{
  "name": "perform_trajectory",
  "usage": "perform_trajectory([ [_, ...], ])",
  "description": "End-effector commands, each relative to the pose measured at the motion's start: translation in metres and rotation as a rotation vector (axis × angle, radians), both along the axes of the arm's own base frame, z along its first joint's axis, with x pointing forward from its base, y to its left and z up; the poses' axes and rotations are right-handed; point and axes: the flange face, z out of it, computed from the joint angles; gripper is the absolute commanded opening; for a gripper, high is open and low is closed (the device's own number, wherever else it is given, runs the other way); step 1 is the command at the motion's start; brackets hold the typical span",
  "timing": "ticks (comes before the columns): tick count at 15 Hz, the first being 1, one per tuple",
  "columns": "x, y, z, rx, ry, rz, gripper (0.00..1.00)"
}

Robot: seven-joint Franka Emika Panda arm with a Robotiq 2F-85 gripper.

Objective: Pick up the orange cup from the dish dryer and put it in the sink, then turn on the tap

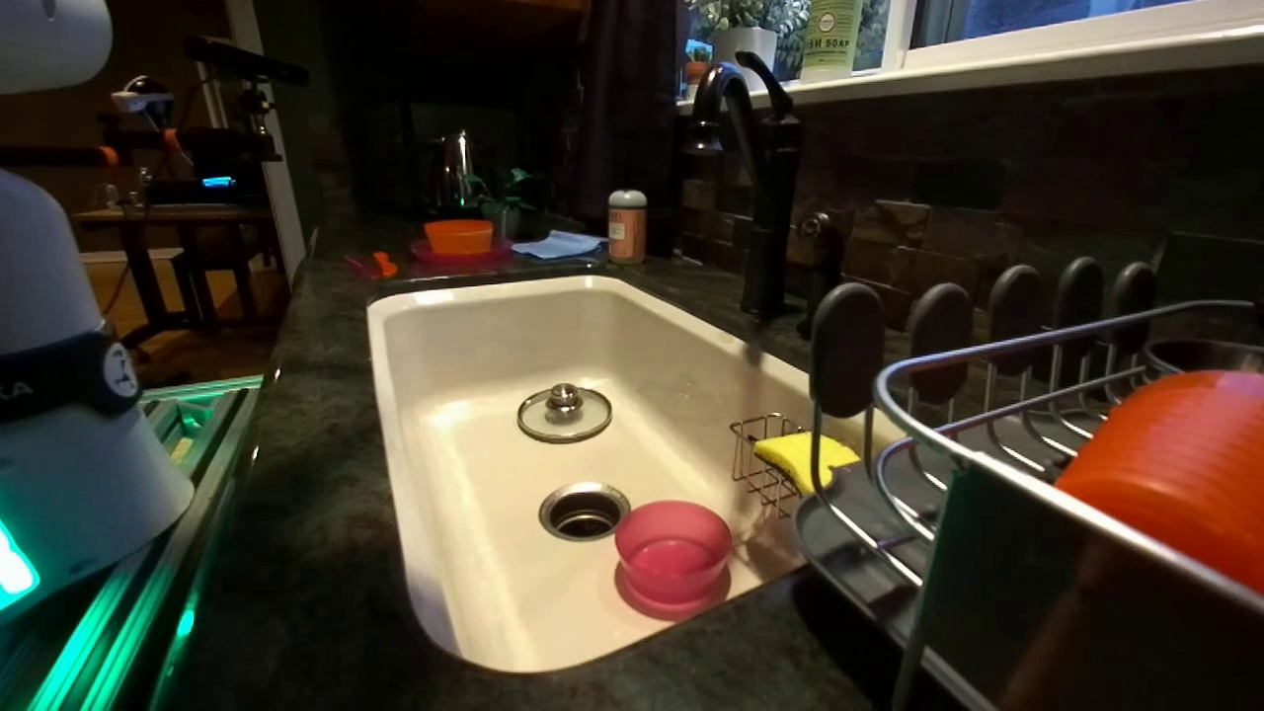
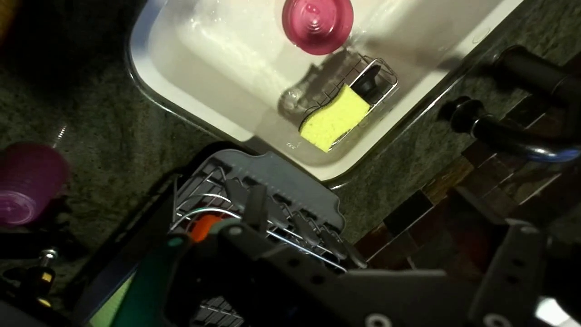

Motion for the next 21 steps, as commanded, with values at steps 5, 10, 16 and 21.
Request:
perform_trajectory([
  [5, 0.013, -0.121, 0.022, 0.097, 0.007, -0.297, 1.0],
  [10, 0.069, -0.172, 0.022, 0.024, 0.12, -0.383, 1.0],
  [16, 0.137, -0.202, -0.011, -0.074, 0.334, -0.46, 1.0],
  [21, 0.139, -0.202, -0.016, -0.065, 0.315, -0.437, 1.0],
])
